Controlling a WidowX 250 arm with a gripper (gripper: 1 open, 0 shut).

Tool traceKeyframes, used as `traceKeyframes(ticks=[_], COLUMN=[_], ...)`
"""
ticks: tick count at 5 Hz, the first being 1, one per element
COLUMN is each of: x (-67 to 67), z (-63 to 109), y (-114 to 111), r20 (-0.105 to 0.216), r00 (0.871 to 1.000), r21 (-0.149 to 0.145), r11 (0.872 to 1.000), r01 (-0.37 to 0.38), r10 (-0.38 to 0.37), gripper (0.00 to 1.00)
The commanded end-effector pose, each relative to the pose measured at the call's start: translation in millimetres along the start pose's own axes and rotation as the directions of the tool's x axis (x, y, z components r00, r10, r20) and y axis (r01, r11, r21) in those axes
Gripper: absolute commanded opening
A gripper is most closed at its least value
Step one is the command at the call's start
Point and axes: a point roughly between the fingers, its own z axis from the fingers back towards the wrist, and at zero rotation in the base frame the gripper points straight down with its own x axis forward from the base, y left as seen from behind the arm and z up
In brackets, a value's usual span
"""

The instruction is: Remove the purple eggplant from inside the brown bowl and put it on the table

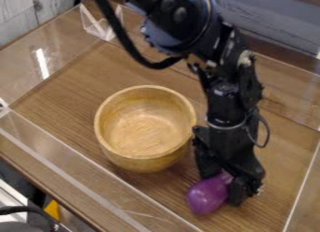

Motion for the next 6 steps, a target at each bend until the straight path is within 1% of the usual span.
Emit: traceKeyframes(ticks=[1,2,4,5,6], x=[8.1,8.5,11.0,6.2,6.4], z=[9.2,11.0,31.2,59.7,92.3], y=[1.8,2.7,-4.7,-8.3,2.8], r20=[0.038,0.041,0.023,0.051,0.097], r00=[0.998,0.994,0.999,0.998,0.994], r21=[0.012,0.020,0.038,0.065,0.090], r11=[0.999,0.994,0.999,0.997,0.994], r01=[-0.050,-0.104,-0.023,-0.035,-0.063], r10=[0.049,0.103,0.022,0.031,0.054], gripper=[1.00,1.00,1.00,1.00,1.00])
